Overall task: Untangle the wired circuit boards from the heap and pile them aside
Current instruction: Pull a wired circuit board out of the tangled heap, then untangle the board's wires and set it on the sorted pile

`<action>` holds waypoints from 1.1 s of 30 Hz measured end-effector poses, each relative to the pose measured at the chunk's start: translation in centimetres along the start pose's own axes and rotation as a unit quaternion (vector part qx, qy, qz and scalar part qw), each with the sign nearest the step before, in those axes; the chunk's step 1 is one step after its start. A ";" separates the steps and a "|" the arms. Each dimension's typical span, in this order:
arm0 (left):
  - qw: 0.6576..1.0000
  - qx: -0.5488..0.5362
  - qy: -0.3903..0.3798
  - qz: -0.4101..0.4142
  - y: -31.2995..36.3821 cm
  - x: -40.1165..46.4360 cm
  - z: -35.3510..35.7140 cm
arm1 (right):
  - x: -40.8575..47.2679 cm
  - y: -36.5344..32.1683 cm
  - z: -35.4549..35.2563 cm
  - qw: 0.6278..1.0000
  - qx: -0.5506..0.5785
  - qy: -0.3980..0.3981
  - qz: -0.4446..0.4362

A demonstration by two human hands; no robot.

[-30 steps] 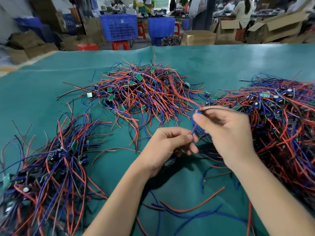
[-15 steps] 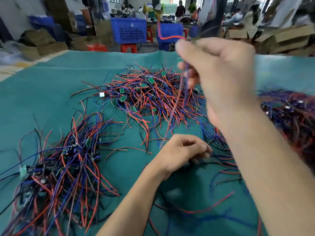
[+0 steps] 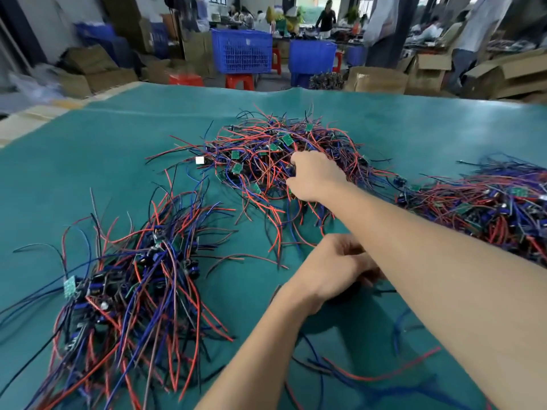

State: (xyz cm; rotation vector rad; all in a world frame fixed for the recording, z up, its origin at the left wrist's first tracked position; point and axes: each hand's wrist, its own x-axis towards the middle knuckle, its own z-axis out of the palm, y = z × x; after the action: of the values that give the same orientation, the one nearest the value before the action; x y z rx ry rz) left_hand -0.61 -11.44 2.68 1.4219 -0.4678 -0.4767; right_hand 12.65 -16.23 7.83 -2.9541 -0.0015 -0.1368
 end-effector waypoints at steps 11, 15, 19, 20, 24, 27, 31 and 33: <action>1.000 -0.016 0.007 -0.020 -0.5 0.6 -0.3 | 1.2 1.3 0.4 0.995 0.099 0.018 0.026; 0.998 -0.058 0.024 -0.029 -0.4 0.6 -0.4 | -1.0 3.6 -2.5 0.965 0.253 0.047 0.043; 0.991 -0.114 0.046 -0.049 -0.4 0.8 -0.5 | -5.3 6.3 -6.7 0.867 0.492 0.074 0.033; 0.989 -0.125 0.054 -0.051 -0.4 0.8 -0.5 | -6.6 6.8 -7.5 0.831 0.548 0.089 0.026; 0.983 -0.160 0.073 -0.057 -0.4 0.9 -0.4 | -11.8 8.5 -10.1 0.664 0.741 0.097 0.010; 0.982 -0.164 0.079 -0.055 -0.3 1.0 -0.5 | -14.2 9.0 -8.4 0.616 0.785 0.051 0.041; 0.983 -0.168 0.044 -0.056 0.1 0.9 -0.5 | -15.4 8.7 -2.2 0.730 0.675 0.045 0.102; 0.989 -0.138 0.029 -0.033 0.0 0.8 -0.5 | -15.4 8.8 -0.3 0.780 0.613 0.067 0.104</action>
State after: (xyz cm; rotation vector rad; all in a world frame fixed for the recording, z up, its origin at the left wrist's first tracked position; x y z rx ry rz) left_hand 0.35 -11.46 2.61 1.1828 -0.2956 -0.5313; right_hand -2.62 -24.86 5.08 -1.6051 0.1818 -0.2066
